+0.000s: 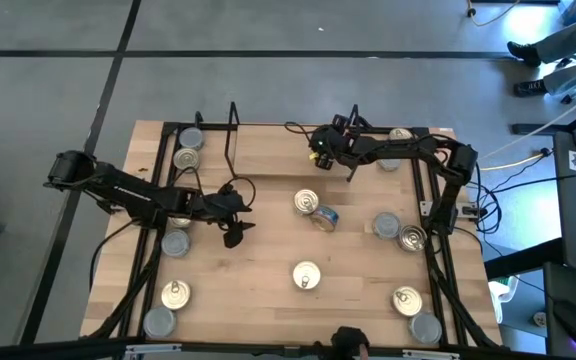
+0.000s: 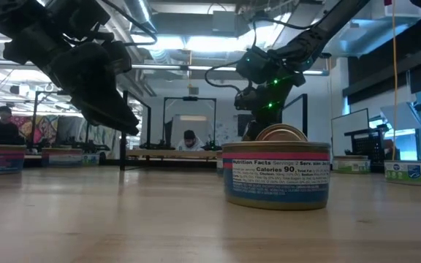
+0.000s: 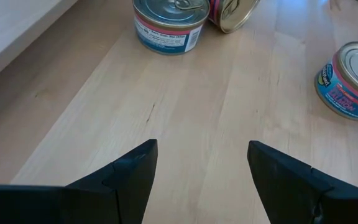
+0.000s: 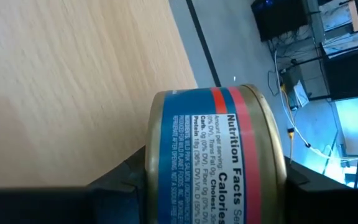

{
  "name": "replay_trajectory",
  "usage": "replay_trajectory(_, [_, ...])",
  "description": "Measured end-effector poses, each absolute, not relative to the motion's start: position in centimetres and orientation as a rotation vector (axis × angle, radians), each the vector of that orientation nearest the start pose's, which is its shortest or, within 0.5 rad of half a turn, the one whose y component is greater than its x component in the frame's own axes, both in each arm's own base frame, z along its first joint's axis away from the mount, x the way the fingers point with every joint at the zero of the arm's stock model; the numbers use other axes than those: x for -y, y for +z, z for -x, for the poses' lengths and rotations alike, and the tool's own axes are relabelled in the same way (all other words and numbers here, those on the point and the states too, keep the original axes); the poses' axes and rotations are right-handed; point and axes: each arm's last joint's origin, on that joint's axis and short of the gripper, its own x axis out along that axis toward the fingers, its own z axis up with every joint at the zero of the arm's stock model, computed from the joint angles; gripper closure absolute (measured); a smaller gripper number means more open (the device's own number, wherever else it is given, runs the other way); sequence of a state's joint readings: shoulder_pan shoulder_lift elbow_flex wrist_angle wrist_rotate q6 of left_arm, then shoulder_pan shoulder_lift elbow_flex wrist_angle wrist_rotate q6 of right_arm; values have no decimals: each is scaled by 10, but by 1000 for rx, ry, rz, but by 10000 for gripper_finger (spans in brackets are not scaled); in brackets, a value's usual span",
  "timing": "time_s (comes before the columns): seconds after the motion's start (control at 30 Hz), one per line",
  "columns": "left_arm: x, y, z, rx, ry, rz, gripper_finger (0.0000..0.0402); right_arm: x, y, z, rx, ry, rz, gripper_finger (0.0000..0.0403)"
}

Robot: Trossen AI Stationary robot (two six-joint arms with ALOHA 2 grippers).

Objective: Stack canned seafood by type on shelf
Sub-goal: Put the blue-pink tuna can on the shelf

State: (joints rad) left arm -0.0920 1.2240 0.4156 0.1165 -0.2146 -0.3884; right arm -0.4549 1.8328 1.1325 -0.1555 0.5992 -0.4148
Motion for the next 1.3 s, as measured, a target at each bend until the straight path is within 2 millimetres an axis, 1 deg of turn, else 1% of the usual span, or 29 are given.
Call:
replay_trajectory(0.13, [14, 155, -216, -651, 247, 265, 153, 180, 175, -327, -1115, -766, 407, 192])
replay_trajectory(0.2, [14, 155, -216, -651, 246, 263, 153, 180, 175, -326, -1122, -760, 406, 185])
replay_trajectory(0.5, [14, 155, -217, -651, 246, 262, 153, 178, 174, -327, -1108, -717, 391, 186])
replay_trajectory(0.6, [14, 155, -217, -650, 247, 267, 153, 178, 174, -327, -1108, -711, 388, 179])
replay_trajectory(0.9, [14, 155, -217, -650, 248, 268, 153, 177, 172, -325, -1148, -698, 387, 111])
replay_trajectory(1.03, [14, 155, -217, -650, 248, 268, 153, 176, 172, -324, -1153, -692, 387, 96])
replay_trajectory(1.3, [14, 155, -217, -654, 234, 274, 153, 169, 186, -316, -1146, -605, 321, 93])
